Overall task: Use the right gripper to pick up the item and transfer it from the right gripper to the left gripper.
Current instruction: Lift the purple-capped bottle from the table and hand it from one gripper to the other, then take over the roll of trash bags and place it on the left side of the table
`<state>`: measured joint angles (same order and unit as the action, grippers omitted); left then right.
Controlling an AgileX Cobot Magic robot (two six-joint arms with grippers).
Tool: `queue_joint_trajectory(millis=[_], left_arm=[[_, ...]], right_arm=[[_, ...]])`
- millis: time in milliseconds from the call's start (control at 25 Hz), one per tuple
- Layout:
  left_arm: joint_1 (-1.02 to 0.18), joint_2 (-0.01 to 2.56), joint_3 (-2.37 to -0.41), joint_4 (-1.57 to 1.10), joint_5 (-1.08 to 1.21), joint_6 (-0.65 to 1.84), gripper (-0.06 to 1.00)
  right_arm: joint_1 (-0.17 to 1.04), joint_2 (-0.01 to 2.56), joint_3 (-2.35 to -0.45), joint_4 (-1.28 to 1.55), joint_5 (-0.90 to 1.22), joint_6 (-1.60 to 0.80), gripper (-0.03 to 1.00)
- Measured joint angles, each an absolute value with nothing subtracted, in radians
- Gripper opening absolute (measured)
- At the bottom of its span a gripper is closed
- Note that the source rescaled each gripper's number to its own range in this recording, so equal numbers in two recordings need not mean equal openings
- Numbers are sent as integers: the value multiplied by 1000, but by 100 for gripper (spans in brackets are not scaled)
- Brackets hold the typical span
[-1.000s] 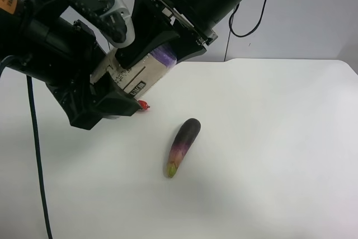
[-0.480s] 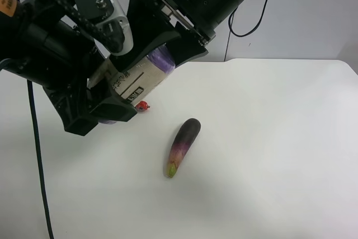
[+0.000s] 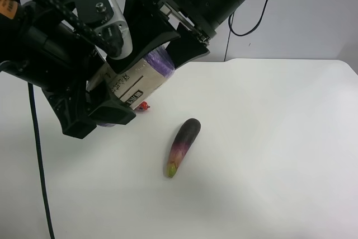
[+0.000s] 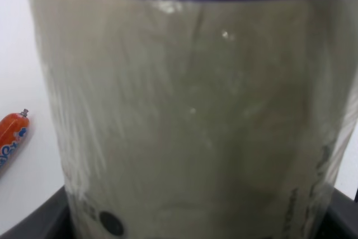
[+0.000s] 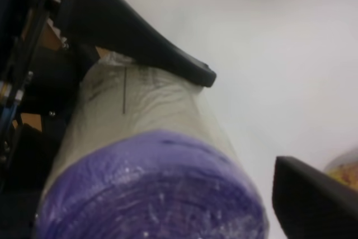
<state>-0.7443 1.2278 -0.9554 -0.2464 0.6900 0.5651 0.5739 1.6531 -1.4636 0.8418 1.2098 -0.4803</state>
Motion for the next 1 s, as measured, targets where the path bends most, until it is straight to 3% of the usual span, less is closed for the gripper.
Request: queue_joint_trajectory(millis=[440, 760, 1000], left_arm=[[-744, 1230, -955, -247, 690, 564, 0], [-744, 1230, -955, -247, 690, 561, 0], [-744, 1230, -955, -247, 689, 561, 0]], right_arm=[[580, 1525, -1464, 658, 1212, -427, 99], [734, 1433, -1464, 430, 1214, -301, 99], [752, 1335, -1448, 330, 1215, -250, 99]])
